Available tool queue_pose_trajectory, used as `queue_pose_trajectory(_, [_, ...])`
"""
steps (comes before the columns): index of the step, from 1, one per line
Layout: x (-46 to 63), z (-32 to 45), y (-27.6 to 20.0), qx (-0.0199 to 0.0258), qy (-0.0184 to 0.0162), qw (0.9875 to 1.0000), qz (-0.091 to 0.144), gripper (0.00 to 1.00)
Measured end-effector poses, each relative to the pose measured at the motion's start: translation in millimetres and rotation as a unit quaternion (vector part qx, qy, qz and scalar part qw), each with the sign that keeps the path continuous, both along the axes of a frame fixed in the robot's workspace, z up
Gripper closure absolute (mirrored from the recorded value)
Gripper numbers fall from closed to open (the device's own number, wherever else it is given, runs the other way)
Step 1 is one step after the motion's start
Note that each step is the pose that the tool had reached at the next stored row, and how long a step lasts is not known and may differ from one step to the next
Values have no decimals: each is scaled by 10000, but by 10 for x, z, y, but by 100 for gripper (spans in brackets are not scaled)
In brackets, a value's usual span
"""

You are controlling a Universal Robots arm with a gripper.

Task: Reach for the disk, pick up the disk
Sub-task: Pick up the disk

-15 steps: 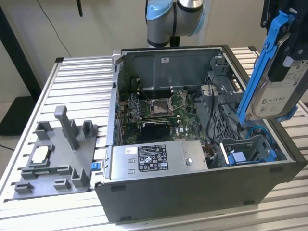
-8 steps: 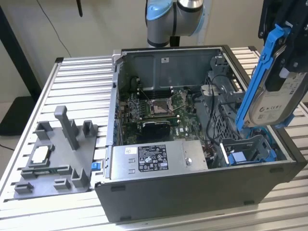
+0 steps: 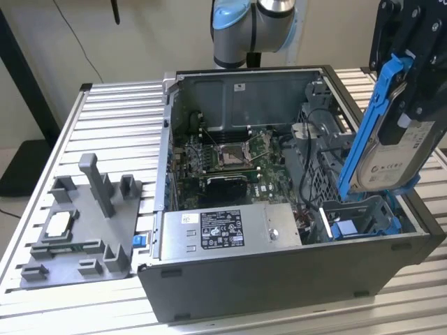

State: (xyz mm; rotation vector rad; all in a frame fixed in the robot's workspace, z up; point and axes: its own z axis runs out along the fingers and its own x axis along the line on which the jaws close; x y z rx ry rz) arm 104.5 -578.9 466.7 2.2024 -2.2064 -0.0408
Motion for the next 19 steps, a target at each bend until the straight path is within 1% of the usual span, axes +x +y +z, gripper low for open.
queue_pose_trajectory(11, [0, -182, 0, 0, 12, 10000, -4, 100])
queue_pose_trajectory(19, [0, -258, 0, 0, 12, 10000, -3, 100])
